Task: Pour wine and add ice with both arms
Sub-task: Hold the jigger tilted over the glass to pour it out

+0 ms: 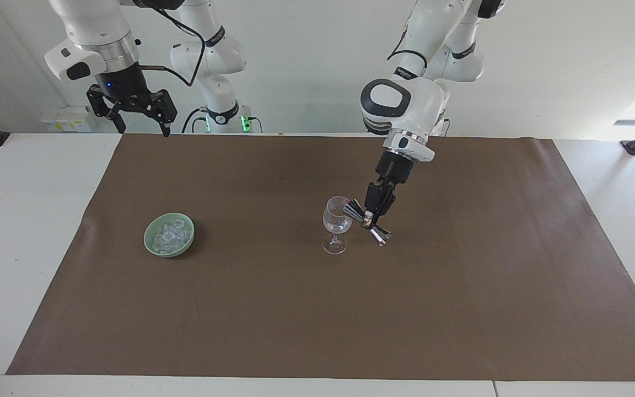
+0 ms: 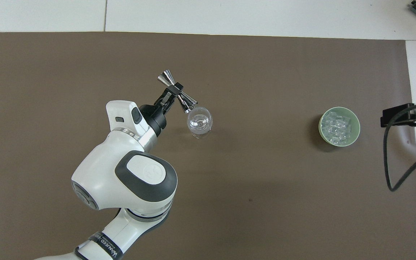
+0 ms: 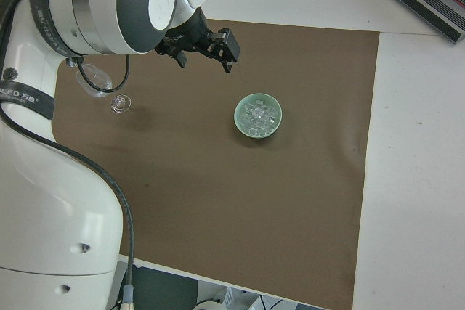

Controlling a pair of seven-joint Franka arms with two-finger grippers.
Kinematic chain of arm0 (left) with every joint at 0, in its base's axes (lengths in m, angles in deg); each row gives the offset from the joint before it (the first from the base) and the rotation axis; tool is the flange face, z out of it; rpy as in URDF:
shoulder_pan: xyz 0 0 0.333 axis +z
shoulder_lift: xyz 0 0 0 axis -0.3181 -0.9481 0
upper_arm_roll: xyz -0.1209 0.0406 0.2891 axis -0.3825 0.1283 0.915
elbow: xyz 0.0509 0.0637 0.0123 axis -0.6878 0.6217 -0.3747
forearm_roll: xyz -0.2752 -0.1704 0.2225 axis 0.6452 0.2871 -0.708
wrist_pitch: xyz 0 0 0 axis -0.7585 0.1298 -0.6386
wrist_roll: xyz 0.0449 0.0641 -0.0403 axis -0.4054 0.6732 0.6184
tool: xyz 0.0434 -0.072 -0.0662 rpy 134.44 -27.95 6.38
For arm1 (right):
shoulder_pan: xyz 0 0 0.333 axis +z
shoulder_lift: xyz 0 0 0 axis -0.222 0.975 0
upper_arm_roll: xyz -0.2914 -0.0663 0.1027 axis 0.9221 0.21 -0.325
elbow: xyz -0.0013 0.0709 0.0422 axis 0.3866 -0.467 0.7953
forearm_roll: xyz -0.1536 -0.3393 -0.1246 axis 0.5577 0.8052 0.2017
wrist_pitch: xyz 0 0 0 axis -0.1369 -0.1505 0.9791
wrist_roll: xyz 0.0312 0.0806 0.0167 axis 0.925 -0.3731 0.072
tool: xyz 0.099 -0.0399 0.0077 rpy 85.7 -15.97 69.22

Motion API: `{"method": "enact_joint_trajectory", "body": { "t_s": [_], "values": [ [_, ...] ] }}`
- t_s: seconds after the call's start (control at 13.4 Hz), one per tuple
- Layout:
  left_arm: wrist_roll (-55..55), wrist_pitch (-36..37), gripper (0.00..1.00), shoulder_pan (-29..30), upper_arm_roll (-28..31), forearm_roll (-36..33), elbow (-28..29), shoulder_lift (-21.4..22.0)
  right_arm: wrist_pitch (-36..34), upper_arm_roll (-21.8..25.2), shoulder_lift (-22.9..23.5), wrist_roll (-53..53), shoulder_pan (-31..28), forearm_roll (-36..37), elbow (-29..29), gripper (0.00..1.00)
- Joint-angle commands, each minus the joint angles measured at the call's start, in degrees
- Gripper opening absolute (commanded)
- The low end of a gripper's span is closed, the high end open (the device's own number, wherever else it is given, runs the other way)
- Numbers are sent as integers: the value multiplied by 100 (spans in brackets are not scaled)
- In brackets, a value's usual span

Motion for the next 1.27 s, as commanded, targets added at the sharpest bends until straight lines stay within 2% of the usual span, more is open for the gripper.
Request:
{"method": "enact_joint_trajectory", "body": {
  "t_s": [0.0, 1.2],
  "values": [
    [-12, -199, 0, -151, 59, -64, -118, -91, -27, 25, -92, -84, -3, -105, -85, 100],
    [-3, -322, 0, -230, 51, -46, -153, -91, -27, 33, -92, -84, -3, -105, -85, 100]
  ]
}}
